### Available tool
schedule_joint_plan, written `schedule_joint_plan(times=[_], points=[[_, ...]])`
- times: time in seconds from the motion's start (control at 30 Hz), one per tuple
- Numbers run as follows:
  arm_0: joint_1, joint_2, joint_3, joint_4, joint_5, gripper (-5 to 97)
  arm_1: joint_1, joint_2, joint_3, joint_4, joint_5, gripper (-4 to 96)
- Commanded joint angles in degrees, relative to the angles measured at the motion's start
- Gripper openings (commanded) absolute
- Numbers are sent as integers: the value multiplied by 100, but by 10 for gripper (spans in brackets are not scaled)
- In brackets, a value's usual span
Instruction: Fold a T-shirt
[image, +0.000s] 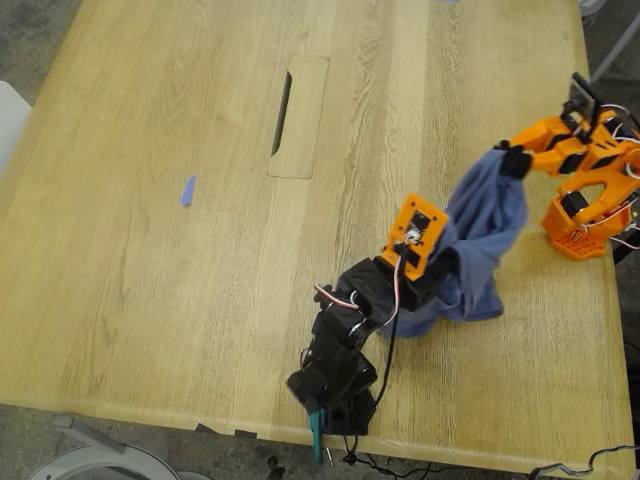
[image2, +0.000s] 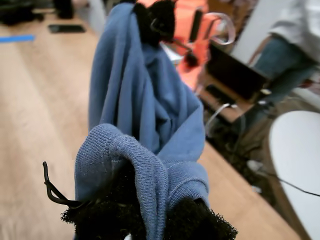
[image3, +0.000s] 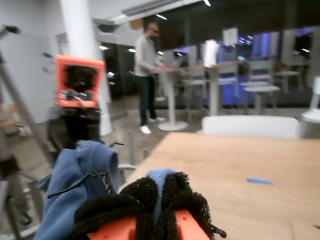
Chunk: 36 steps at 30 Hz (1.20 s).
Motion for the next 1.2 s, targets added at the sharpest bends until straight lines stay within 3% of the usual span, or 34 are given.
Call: schedule_joint_plan(times=[0.0,0.4,0.63,0.9,1.17], points=[[-659,703,1028,-343,0,-2,378,237,439,-369,62,0],[-3322,1811,4553,-1723,105,-2,2241,105,3032,-1617,70,0],[-4614,1661,6231,-3595,141,-2,3630,-993,3876,-2944,35,0],[-5396,-352,6425,-6354,185,-2,4192,-3867,2364,-4412,-18,0],[-5616,-1775,5862,-7567,229,-2,4166,-6012,88,-4544,-26,0]])
